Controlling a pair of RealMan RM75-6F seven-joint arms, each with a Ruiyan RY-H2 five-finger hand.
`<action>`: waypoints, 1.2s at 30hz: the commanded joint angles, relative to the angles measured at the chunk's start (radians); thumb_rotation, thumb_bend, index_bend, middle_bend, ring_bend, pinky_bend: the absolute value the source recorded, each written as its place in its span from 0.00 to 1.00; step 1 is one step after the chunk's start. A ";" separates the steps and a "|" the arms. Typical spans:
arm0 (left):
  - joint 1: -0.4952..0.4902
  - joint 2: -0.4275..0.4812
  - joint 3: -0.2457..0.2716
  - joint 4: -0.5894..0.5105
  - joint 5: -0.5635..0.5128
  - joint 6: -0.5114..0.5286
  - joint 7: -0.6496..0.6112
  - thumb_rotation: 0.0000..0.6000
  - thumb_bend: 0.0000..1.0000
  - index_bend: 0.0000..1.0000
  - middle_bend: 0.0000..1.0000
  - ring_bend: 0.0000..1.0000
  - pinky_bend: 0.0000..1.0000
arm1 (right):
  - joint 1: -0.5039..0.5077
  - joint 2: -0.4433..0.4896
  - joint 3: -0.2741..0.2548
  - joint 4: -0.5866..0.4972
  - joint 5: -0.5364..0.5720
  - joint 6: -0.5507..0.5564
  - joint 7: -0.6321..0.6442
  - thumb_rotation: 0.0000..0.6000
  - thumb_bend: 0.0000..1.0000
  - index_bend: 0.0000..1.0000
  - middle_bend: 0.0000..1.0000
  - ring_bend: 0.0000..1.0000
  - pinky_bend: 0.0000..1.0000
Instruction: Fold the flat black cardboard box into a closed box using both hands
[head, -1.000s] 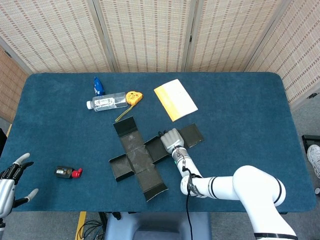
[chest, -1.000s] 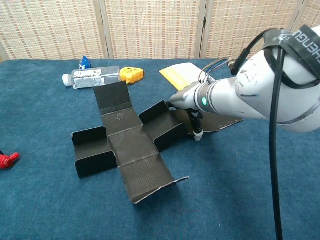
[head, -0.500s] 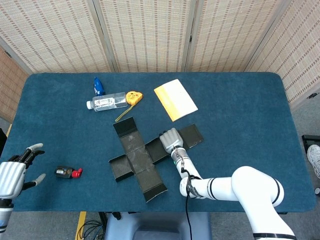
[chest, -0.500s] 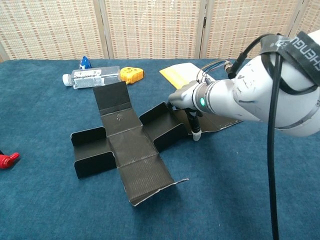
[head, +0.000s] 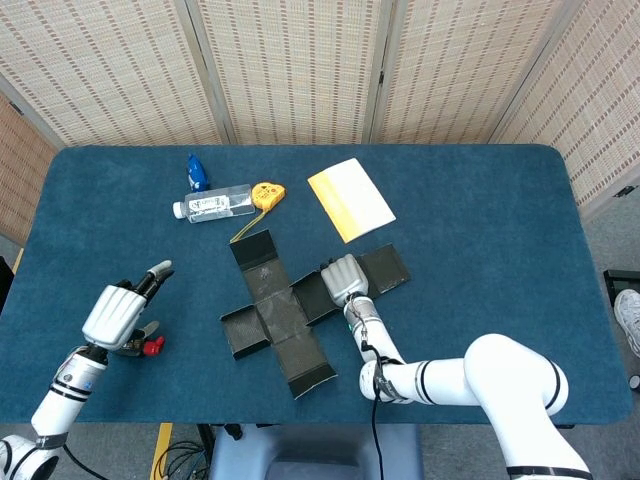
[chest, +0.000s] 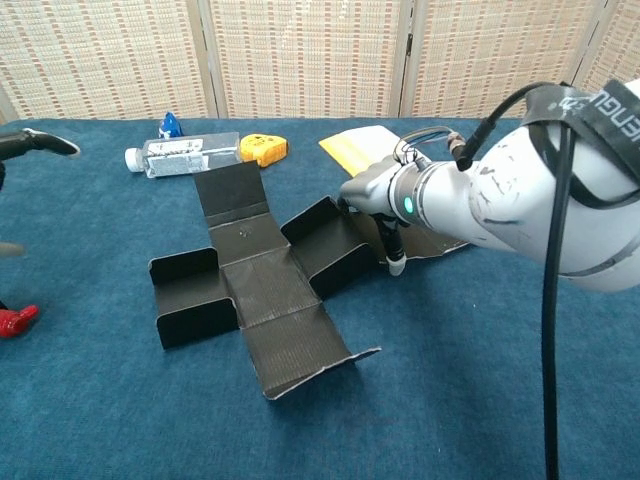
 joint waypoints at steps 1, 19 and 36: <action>-0.024 -0.040 0.009 0.036 -0.003 -0.020 -0.009 1.00 0.09 0.11 0.12 0.65 0.54 | -0.005 -0.001 0.014 -0.014 -0.015 0.021 0.005 1.00 0.13 0.32 0.38 0.68 0.87; -0.073 -0.207 0.053 0.227 -0.025 -0.063 -0.027 1.00 0.09 0.00 0.05 0.63 0.54 | -0.032 -0.012 0.042 -0.033 -0.031 0.045 -0.011 1.00 0.14 0.33 0.39 0.69 0.88; -0.117 -0.297 0.065 0.302 -0.034 -0.069 -0.070 1.00 0.09 0.00 0.02 0.62 0.54 | -0.059 -0.013 0.055 -0.041 -0.076 0.054 -0.006 1.00 0.14 0.33 0.39 0.70 0.89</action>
